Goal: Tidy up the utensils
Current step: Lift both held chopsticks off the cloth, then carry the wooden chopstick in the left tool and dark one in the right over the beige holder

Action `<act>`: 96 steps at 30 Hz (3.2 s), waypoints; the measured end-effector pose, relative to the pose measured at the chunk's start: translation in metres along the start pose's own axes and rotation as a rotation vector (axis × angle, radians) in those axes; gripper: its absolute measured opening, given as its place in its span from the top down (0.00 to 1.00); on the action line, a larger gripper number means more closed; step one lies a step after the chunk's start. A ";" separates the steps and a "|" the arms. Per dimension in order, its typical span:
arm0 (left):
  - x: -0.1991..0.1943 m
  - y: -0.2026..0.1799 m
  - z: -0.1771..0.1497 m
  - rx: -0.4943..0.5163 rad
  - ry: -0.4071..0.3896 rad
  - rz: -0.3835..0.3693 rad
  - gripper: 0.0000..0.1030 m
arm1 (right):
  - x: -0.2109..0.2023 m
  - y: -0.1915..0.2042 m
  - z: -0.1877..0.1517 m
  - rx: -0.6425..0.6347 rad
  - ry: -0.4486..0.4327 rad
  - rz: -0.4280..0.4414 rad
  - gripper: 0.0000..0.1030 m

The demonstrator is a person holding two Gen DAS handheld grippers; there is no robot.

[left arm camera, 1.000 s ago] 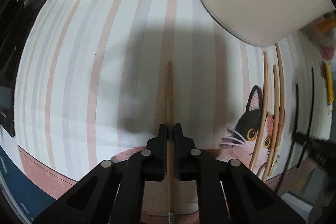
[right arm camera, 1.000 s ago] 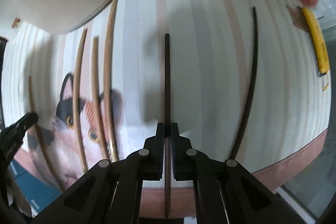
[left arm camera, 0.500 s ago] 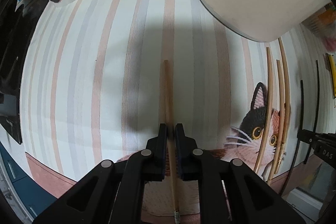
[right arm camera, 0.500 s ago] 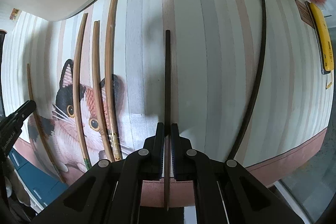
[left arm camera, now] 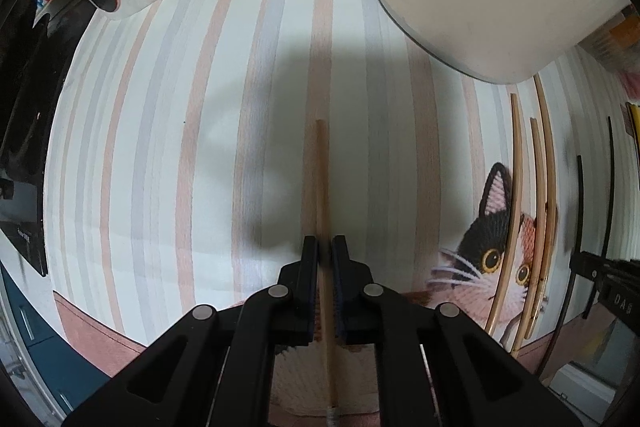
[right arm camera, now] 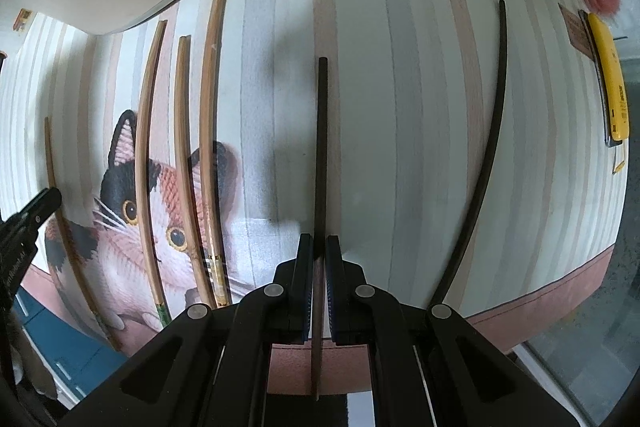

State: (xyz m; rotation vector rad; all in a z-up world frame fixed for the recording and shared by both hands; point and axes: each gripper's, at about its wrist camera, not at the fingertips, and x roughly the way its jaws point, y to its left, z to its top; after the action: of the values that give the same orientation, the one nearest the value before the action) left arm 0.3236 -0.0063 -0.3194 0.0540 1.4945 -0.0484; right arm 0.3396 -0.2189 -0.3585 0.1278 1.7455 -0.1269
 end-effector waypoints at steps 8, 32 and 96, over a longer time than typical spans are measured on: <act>-0.044 -0.006 -0.002 0.010 -0.131 0.043 0.96 | -0.023 -0.011 -0.023 0.045 -0.147 0.040 0.94; -0.160 -0.005 0.001 -0.007 -0.424 -0.040 0.96 | -0.152 -0.017 -0.057 0.068 -0.595 0.090 0.95; -0.293 -0.052 0.193 0.012 -0.715 -0.174 0.96 | -0.314 0.008 0.106 0.048 -0.879 0.263 0.95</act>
State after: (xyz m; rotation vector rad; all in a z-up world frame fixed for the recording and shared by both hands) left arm 0.4899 -0.0713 -0.0129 -0.0785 0.7808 -0.1966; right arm 0.4990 -0.2321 -0.0681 0.2864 0.8400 -0.0207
